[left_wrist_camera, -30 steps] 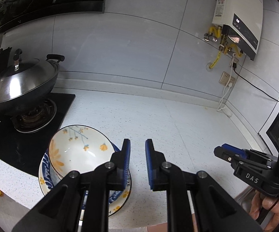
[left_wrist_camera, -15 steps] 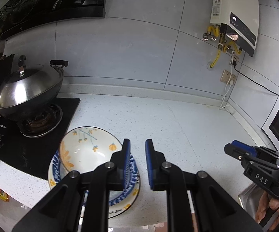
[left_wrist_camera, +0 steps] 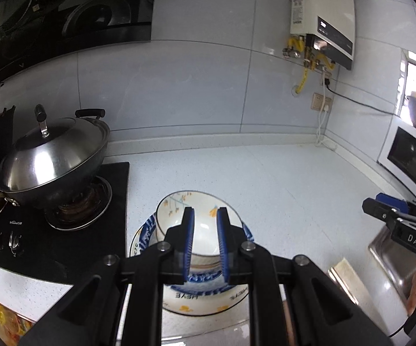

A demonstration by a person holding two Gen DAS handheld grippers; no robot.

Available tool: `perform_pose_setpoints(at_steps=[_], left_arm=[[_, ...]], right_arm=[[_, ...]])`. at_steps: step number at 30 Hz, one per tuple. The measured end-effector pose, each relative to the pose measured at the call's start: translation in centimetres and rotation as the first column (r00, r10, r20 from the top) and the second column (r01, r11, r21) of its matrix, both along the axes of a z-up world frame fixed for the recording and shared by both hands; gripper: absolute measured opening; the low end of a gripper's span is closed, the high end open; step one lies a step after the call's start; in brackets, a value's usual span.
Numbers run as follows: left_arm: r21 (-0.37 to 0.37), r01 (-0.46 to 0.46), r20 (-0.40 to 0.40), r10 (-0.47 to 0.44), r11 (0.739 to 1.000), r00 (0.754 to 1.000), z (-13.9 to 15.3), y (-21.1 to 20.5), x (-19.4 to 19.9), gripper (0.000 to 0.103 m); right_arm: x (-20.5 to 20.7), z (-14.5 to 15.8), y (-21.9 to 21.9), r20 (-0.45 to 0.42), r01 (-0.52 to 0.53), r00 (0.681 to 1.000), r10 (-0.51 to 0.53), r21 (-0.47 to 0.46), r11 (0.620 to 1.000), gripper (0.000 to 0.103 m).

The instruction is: Organize plates and bowls

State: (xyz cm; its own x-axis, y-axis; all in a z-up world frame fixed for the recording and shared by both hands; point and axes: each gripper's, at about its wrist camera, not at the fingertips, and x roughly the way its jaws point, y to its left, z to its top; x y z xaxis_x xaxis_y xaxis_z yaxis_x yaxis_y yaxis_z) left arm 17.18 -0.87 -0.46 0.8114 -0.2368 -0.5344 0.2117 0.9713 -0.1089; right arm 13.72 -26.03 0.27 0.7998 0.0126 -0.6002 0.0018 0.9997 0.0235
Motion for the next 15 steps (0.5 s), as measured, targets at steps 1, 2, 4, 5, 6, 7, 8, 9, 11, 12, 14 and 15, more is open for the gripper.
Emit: perform_pose_setpoints(at_steps=[1, 2, 4, 5, 6, 7, 8, 9, 11, 12, 14, 15], left_arm=[[0.010, 0.013, -0.001, -0.013, 1.000, 1.000, -0.1, 0.2, -0.2, 0.015], [0.019, 0.022, -0.003, -0.022, 1.000, 1.000, -0.2, 0.3, -0.4, 0.015], [0.047, 0.032, -0.005, -0.032, 0.998, 0.999, -0.3, 0.6, -0.8, 0.015], [0.054, 0.039, -0.002, -0.039, 0.998, 0.999, -0.3, 0.7, -1.1, 0.015], [0.052, 0.049, -0.002, -0.049, 0.997, 0.999, -0.3, 0.9, -1.4, 0.015], [0.052, 0.055, -0.003, -0.055, 0.997, 0.999, -0.3, 1.0, -1.7, 0.015], [0.052, 0.056, -0.005, -0.056, 0.997, 0.998, -0.3, 1.1, -1.9, 0.015], [0.049, 0.057, -0.011, -0.056, 0.997, 0.998, -0.2, 1.4, -2.3, 0.015], [0.040, 0.054, -0.017, -0.053, 0.998, 0.998, 0.0, 1.9, -3.2, 0.015], [0.037, 0.045, -0.014, -0.045, 0.998, 0.999, 0.2, 2.1, -3.7, 0.015], [0.040, 0.019, 0.000, -0.019, 0.999, 1.000, 0.6, 2.5, -4.8, 0.015], [0.047, 0.002, 0.007, -0.002, 0.999, 1.000, 0.9, 2.6, -5.4, 0.015]], right_arm=[[-0.6, -0.1, 0.6, -0.005, 0.016, 1.000, -0.016, -0.009, 1.000, 0.037], [-0.9, -0.1, 0.9, -0.008, 0.027, 1.000, -0.027, -0.012, 1.000, 0.040], [-2.0, 0.0, 1.4, -0.013, 0.054, 0.998, -0.055, -0.010, 0.998, 0.044], [-2.5, 0.0, 1.6, -0.015, 0.066, 0.998, -0.066, -0.013, 0.998, 0.045], [-2.9, 0.1, 1.9, -0.017, 0.077, 0.997, -0.077, -0.017, 0.997, 0.046], [-3.4, 0.1, 2.1, -0.019, 0.087, 0.996, -0.088, -0.022, 0.996, 0.050], [-3.9, 0.2, 2.2, -0.020, 0.096, 0.995, -0.096, -0.025, 0.995, 0.053], [-4.3, 0.4, 2.3, -0.021, 0.098, 0.995, -0.099, -0.030, 0.995, 0.054], [-4.9, 0.6, 2.4, -0.019, 0.102, 0.995, -0.103, -0.035, 0.994, 0.059], [-5.1, 0.7, 2.5, -0.017, 0.100, 0.995, -0.100, -0.035, 0.994, 0.060], [-5.5, 1.0, 2.5, -0.010, 0.088, 0.996, -0.088, -0.032, 0.996, 0.062], [-5.7, 1.1, 2.5, -0.005, 0.078, 0.997, -0.078, -0.032, 0.996, 0.063]])
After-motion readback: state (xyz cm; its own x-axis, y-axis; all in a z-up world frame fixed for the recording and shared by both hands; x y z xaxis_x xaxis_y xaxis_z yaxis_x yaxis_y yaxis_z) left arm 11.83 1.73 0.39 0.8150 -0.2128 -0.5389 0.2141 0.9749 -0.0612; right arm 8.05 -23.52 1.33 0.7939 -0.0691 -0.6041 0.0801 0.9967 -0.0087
